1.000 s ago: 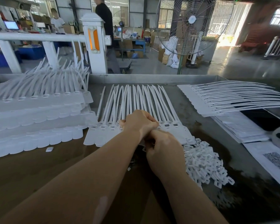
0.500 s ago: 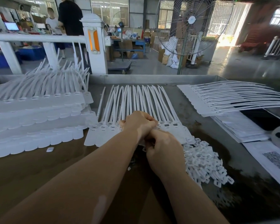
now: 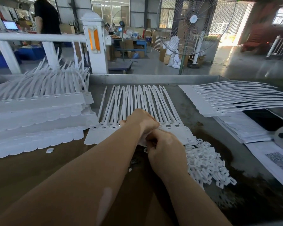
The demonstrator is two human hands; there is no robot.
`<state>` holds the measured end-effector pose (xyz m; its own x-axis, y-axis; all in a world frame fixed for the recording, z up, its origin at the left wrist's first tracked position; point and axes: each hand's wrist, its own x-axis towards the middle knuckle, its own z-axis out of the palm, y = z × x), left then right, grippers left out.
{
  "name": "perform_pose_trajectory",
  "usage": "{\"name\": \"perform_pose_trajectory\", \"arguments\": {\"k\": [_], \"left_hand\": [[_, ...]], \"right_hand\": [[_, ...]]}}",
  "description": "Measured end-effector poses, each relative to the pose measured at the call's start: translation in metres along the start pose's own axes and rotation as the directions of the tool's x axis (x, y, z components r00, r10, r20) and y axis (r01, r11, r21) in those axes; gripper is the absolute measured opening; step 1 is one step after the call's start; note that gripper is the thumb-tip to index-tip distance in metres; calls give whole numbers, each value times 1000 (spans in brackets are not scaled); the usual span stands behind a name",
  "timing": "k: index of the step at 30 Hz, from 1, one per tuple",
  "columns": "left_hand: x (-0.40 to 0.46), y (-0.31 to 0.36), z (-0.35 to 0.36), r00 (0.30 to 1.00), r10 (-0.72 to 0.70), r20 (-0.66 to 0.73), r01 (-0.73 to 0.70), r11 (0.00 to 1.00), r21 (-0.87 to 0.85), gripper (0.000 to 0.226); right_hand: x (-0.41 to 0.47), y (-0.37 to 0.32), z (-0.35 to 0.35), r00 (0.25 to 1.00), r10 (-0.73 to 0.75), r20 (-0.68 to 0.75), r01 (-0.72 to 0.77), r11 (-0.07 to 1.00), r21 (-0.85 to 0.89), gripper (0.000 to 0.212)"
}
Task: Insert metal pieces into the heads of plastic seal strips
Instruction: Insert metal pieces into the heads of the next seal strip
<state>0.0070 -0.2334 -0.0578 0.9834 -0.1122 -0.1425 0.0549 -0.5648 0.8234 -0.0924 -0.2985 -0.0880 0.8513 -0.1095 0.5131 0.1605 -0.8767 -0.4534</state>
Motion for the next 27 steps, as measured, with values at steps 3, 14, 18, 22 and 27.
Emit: {"name": "perform_pose_trajectory", "arguments": {"k": [3,14,18,22,27], "left_hand": [[2,0,-1,1000,9,8,-9,1000,7,13],[2,-4,0,999,16,34,-15,999,-30,3],[2,-4,-1,999,22,48,-21,1000,-14,10],[2,-3,-1,998,24,53,-25,1000,16,9],[2,-2,-3,996,26,84,-26,1000,1,13]], "right_hand": [[1,1,1,1000,-1,-9,1,1000,1,10],[1,0,-1,1000,-2,3,2,1000,13,9],[0,0,-1,1000,-3,2,3,1000,21,10],[1,0,0,1000,5,-1,-5,1000,16,11],[1,0,0,1000,8,5,-8,1000,19,11]]}}
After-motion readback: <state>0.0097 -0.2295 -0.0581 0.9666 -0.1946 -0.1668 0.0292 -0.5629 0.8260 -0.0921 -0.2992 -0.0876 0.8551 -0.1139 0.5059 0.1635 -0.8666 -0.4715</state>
